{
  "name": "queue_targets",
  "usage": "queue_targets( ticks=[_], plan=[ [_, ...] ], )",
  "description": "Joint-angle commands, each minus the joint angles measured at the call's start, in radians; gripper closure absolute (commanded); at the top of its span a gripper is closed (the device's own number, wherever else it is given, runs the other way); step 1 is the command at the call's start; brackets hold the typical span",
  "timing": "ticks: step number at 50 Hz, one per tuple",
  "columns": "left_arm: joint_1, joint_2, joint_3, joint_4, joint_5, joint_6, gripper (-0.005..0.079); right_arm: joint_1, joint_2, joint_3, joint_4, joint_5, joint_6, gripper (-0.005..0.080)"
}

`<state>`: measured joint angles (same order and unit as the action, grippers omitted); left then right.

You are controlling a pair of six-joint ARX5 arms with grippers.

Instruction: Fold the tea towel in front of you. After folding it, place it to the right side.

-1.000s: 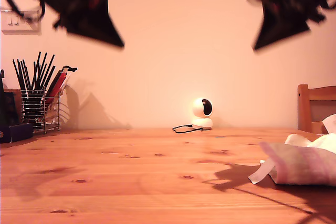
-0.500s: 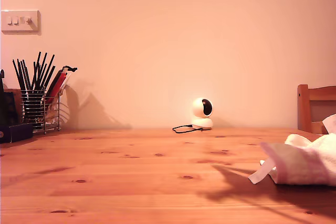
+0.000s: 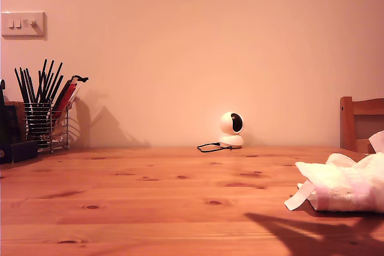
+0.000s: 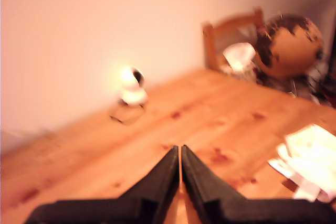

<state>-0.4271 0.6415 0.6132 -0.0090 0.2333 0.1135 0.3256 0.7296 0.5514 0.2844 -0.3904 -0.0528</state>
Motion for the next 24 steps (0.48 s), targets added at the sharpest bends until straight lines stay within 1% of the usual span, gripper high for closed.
queue_targets(
  ticks=[1,8,24],
  plan=[
    [0.000,-0.008,-0.005,0.021,-0.005,0.018,0.0766,0.012,0.001,-0.006,-0.001,0.002,0.004,0.0764],
    [0.000,-0.018,-0.005,-0.001,-0.006,0.018,0.0766,0.012,0.000,-0.006,-0.064,0.010,0.003,0.0764],
    [-0.001,0.000,-0.005,-0.053,-0.005,0.017,0.0766,0.013,0.000,-0.006,-0.344,0.008,0.003,0.0764]
  ],
)
